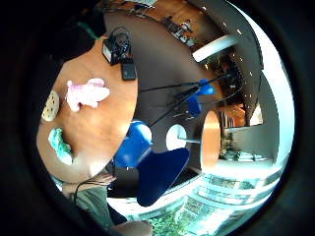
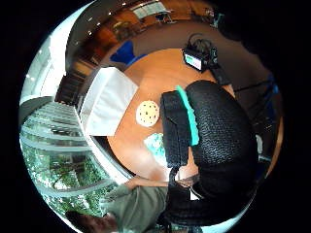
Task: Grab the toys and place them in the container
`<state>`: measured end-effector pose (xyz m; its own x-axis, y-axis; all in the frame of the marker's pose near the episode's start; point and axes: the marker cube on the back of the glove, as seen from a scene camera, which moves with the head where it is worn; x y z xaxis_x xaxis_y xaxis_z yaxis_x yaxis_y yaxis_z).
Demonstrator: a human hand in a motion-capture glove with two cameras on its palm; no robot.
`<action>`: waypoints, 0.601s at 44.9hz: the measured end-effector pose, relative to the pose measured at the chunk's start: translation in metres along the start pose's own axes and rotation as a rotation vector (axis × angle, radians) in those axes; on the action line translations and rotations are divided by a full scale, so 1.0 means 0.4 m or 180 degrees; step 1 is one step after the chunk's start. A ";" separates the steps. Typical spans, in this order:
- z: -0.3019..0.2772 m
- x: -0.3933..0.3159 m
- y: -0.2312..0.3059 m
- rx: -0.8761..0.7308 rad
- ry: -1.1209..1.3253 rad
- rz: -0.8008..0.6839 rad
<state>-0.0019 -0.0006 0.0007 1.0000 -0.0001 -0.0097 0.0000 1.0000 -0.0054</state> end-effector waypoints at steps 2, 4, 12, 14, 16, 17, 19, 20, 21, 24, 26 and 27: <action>0.000 -0.002 -0.003 -0.0022 0.0041 -0.0009; -0.001 -0.004 -0.007 -0.0057 0.0135 -0.0029; -0.030 0.004 -0.032 -0.0007 0.0474 0.0025; -0.038 -0.011 -0.036 0.0036 0.0478 0.0049; -0.042 -0.018 -0.042 0.0077 0.0471 0.0064; -0.042 -0.015 -0.048 0.0089 0.0457 0.0072; -0.037 -0.002 -0.063 0.0086 0.0397 0.0078; -0.032 0.003 -0.071 0.0069 0.0352 0.0072; -0.026 0.004 -0.080 0.0045 0.0301 0.0061; -0.005 -0.005 -0.101 -0.0051 0.0139 0.0038; 0.013 -0.014 -0.116 -0.0116 0.0031 0.0071; 0.025 -0.019 -0.126 -0.0147 -0.0024 0.0097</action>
<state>-0.0095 -0.0510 0.0109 0.9995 0.0305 -0.0031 -0.0306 0.9982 -0.0514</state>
